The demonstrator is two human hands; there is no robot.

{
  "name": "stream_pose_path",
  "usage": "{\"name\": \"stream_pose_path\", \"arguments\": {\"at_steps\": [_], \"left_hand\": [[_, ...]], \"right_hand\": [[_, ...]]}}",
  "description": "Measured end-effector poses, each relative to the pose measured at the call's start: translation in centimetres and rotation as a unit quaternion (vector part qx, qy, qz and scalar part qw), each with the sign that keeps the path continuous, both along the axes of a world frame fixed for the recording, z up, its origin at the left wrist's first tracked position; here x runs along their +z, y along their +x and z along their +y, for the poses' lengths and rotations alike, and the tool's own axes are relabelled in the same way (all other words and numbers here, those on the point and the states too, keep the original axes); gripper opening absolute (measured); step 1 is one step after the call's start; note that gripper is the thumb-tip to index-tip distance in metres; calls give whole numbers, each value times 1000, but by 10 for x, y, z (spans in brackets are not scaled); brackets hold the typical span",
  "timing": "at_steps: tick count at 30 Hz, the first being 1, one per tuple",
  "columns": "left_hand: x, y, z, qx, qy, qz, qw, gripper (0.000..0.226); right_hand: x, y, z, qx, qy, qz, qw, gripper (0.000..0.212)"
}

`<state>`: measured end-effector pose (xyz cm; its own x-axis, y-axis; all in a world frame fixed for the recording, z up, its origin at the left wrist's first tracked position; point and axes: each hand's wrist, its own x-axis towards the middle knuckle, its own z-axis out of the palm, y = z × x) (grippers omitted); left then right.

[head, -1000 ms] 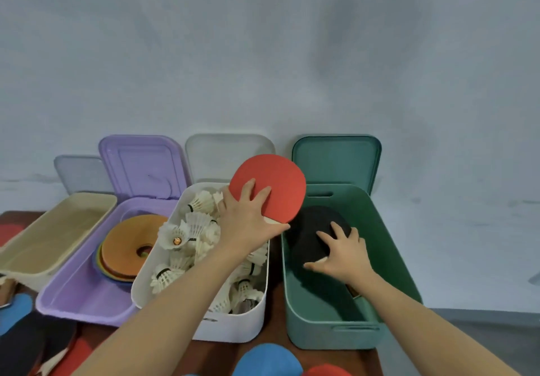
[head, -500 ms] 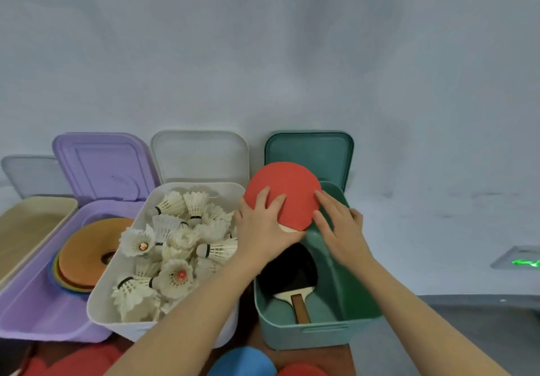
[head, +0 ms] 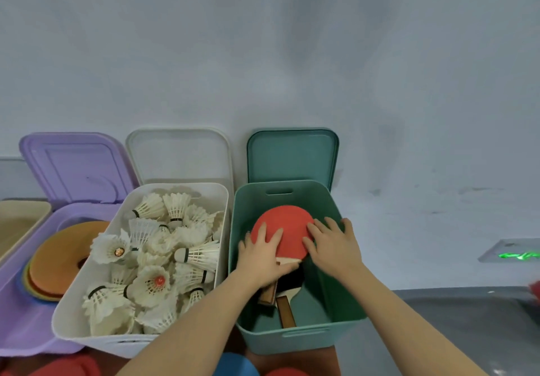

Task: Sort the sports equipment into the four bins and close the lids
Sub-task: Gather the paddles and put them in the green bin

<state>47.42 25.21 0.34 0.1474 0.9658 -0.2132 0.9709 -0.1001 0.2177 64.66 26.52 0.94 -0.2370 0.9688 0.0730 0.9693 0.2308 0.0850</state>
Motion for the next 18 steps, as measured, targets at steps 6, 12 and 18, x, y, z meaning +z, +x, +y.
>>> {"name": "stream_pose_path", "arguments": {"at_steps": [6, 12, 18], "left_hand": [[18, -2, -6, -48, 117, 22, 992, 56], [46, -35, -36, -42, 195, -23, 980, 51], [61, -95, -84, -22, 226, -54, 972, 49]], "right_hand": [[-1, -6, -19, 4, -47, -16, 999, 50], [15, -26, -54, 12, 24, 65, 998, 43], [32, -78, -88, 49, 87, 113, 989, 37]]}}
